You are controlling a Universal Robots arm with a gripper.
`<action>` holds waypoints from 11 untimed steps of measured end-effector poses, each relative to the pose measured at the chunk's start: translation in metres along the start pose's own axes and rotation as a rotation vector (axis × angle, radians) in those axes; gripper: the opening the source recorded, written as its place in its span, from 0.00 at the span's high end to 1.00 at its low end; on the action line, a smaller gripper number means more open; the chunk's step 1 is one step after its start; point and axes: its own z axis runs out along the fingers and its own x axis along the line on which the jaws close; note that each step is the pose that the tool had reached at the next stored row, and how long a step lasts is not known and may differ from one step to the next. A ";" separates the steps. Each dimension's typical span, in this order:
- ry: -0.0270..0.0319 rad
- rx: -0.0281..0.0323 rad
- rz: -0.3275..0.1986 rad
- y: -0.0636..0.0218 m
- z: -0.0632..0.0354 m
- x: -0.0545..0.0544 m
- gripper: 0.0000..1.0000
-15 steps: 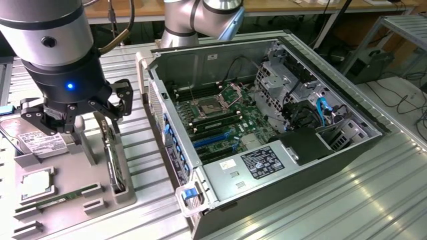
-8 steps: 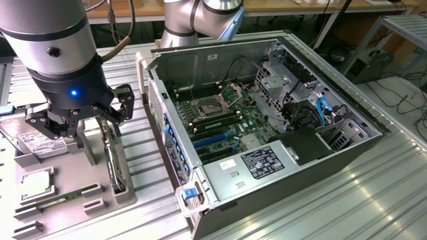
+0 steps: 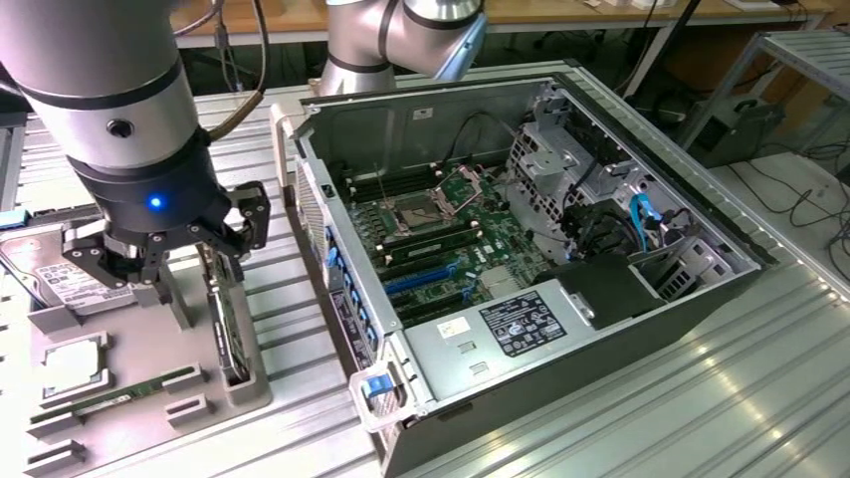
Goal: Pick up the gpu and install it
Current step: 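Pick up the gpu and move the gpu toward the slot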
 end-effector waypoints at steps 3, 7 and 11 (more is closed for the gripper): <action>0.0001 0.0001 0.000 -0.0003 0.0060 0.000 0.34; 0.0001 0.0001 0.000 -0.0006 0.0134 0.000 0.34; 0.0000 0.0000 0.000 -0.0011 0.0261 0.001 0.34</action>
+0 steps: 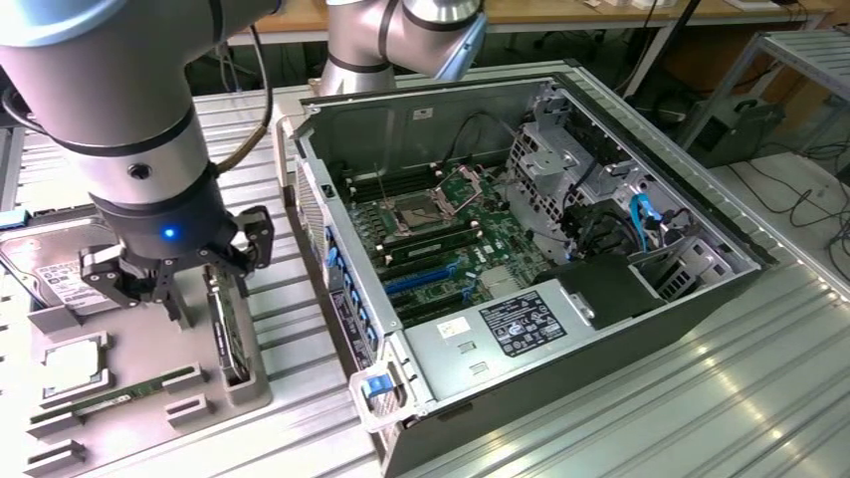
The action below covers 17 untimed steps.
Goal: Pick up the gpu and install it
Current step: 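Pick up the gpu and move the gpu toward the slot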
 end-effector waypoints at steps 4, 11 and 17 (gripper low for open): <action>0.0001 0.0001 0.000 -0.0003 0.0074 0.000 0.34; 0.0001 0.0000 0.000 -0.0011 0.0202 0.000 0.34; 0.0001 0.0000 -0.001 -0.0018 0.0324 0.000 0.34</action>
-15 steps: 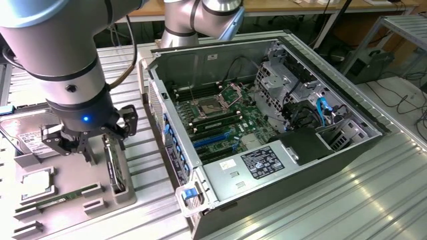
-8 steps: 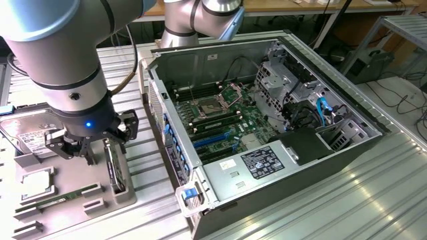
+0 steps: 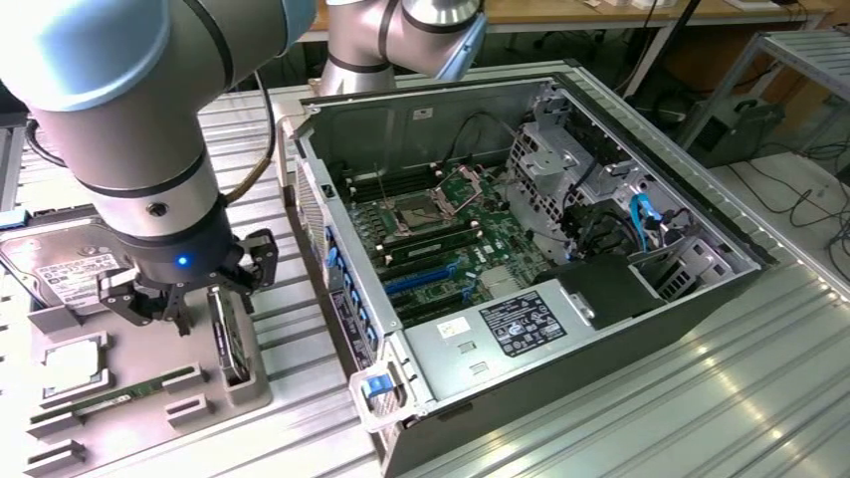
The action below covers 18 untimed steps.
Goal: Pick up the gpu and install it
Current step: 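Pick up the gpu and move the gpu toward the slot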
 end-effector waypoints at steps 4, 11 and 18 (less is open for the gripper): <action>0.0001 0.0001 0.000 -0.0003 0.0073 0.000 0.34; 0.0002 0.0002 0.000 -0.0008 0.0179 0.000 0.34; 0.0001 0.0002 0.000 -0.0008 0.0180 0.000 0.42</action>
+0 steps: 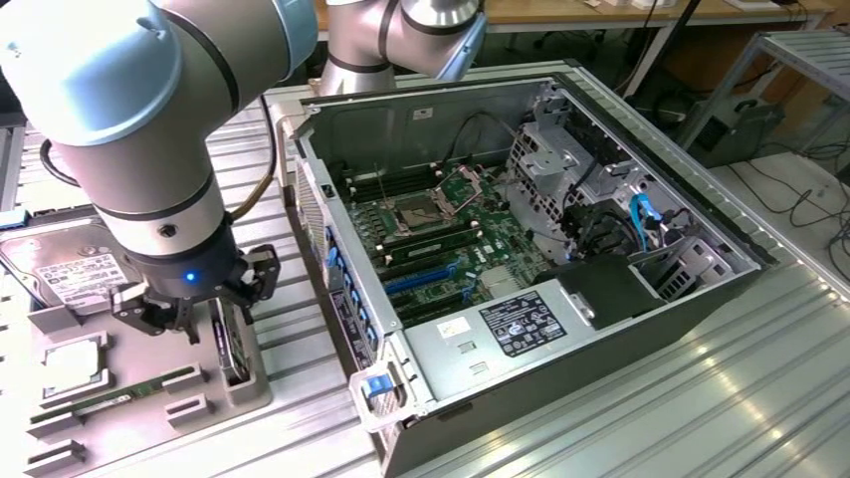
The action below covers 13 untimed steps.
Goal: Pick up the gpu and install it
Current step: 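Pick up the gpu and move the gpu toward the slot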
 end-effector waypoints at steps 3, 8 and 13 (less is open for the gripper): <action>-0.0002 -0.0001 0.000 0.0000 0.0002 0.000 0.49; 0.0001 0.0001 0.000 -0.0001 0.0003 -0.001 0.49; 0.0000 -0.0001 0.000 -0.0001 0.0005 -0.002 0.64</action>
